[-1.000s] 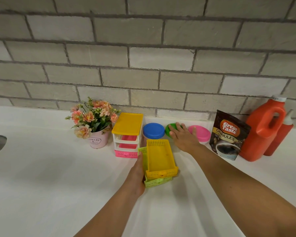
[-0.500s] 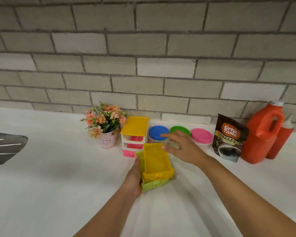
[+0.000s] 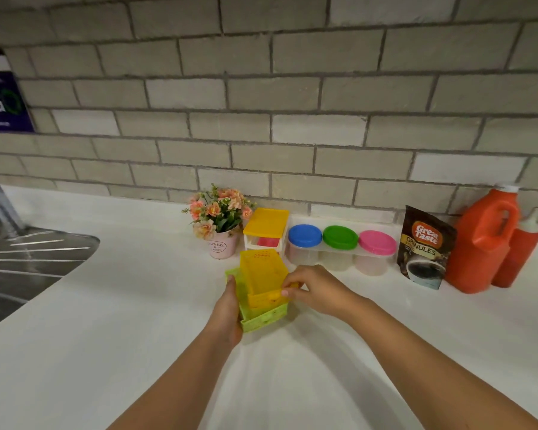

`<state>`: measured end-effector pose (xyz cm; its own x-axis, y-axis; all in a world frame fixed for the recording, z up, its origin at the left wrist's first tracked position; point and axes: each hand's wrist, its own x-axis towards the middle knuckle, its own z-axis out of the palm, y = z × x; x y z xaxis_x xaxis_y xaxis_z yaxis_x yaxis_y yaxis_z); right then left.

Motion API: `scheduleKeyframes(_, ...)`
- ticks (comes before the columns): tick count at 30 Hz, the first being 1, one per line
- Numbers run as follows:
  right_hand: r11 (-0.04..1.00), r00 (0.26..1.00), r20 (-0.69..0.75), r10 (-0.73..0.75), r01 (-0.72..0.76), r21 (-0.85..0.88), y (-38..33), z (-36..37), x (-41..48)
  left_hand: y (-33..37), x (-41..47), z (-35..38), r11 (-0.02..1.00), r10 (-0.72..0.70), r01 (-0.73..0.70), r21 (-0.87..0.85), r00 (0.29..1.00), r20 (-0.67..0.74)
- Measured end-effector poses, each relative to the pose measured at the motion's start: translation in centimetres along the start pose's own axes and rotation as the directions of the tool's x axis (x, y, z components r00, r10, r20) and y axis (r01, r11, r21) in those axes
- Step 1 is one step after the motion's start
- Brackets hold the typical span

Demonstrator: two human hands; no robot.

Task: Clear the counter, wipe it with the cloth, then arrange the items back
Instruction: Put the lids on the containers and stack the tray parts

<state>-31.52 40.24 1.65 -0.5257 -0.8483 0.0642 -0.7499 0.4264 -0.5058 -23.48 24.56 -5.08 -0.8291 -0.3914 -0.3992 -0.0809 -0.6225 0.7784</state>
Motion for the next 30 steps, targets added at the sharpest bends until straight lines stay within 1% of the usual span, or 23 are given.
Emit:
scheduleKeyframes(4,0.996,0.994,-0.087,0.069,-0.064,0.062,-0.8,0.5,0.7,1.2,-0.2,-2.4,1.0,0.005,-0.006,-0.009,0.996,-0.092)
scheduleKeyframes(9,0.98,0.979,-0.078,0.188,-0.182,0.081,-1.5,1.3,2.1,3.1,-0.3,-6.0,0.999,0.029,-0.022,0.048,0.986,-0.164)
scheduleKeyframes(12,0.974,0.969,-0.101,0.224,-0.218,0.063,-2.1,2.0,3.4,4.7,-0.1,-7.6,0.998,0.026,-0.015,0.057,0.98,-0.197)
scheduleKeyframes(20,0.959,0.941,-0.192,0.278,-0.283,0.006,-2.1,3.7,5.1,7.1,0.5,-8.7,0.998,-0.016,0.022,0.055,0.994,-0.113)
scheduleKeyframes(24,0.949,0.935,-0.197,0.295,-0.311,-0.055,-1.8,4.6,5.8,7.3,0.6,-9.0,0.998,-0.031,0.035,0.053,0.996,-0.082)
scheduleKeyframes(30,0.93,0.933,-0.173,0.316,-0.341,-0.139,-1.4,5.7,6.6,7.5,1.4,-9.9,0.997,-0.046,0.05,0.051,0.996,-0.072)
